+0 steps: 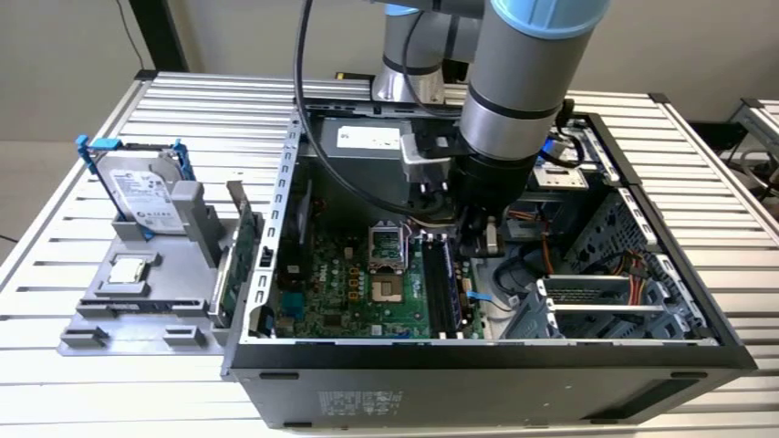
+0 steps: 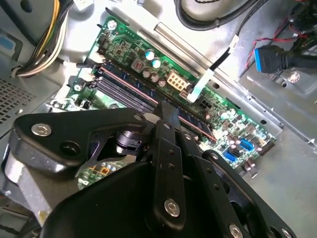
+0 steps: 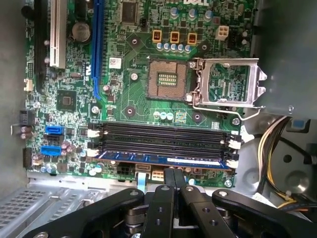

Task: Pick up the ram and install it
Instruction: 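Press down the ram until it locks into place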

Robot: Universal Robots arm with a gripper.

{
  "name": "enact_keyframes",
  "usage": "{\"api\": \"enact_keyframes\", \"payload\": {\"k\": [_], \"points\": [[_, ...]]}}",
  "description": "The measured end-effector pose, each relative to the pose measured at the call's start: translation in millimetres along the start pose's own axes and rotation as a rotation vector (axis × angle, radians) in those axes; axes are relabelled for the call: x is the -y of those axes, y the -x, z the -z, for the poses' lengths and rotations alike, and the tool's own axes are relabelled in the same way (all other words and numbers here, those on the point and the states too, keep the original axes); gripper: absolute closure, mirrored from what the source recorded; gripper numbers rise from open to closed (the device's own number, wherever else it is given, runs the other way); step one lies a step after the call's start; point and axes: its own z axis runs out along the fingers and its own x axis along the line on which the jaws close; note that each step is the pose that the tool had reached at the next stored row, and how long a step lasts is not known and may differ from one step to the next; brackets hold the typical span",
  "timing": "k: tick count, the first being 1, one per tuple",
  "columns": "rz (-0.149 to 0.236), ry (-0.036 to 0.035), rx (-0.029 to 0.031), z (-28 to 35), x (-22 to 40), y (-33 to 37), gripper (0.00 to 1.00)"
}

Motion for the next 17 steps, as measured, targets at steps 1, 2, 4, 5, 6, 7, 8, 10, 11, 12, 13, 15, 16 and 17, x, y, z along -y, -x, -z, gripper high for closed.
{"api": "enact_keyframes", "payload": {"k": [1,2,4,5,6,7,8,10,11,12,13,15,16,17], "points": [[0.005,-0.0004,0.0,0.0,0.0,0.0,1.0],[0.011,-0.0009,0.0,0.0,0.0,0.0,1.0],[0.022,-0.002,0.0,0.0,0.0,0.0,1.0],[0.027,-0.0025,0.0,-0.1,0.0,0.0,1.0],[0.032,-0.003,0.0002,-0.1,0.0,0.0,1.0],[0.039,-0.0036,0.0003,-0.1,0.0,0.0,1.0],[0.049,-0.0043,0.0005,-0.2,0.0,0.0,1.0],[0.074,-0.0056,0.0009,-0.2,0.0,0.0,1.0],[0.09,-0.0063,0.0012,-0.2,0.0,0.0,1.0],[0.108,-0.007,0.0015,-0.2,0.0,0.0,1.0],[0.126,-0.0076,0.0017,-0.2,0.0,0.0,1.0],[0.162,-0.0088,0.0024,-0.3,0.0,0.0,1.0],[0.181,-0.0095,0.0027,-0.5,0.0,0.0,1.0],[0.196,-0.0101,0.0028,-0.6,-0.3,0.0,1.0]]}}
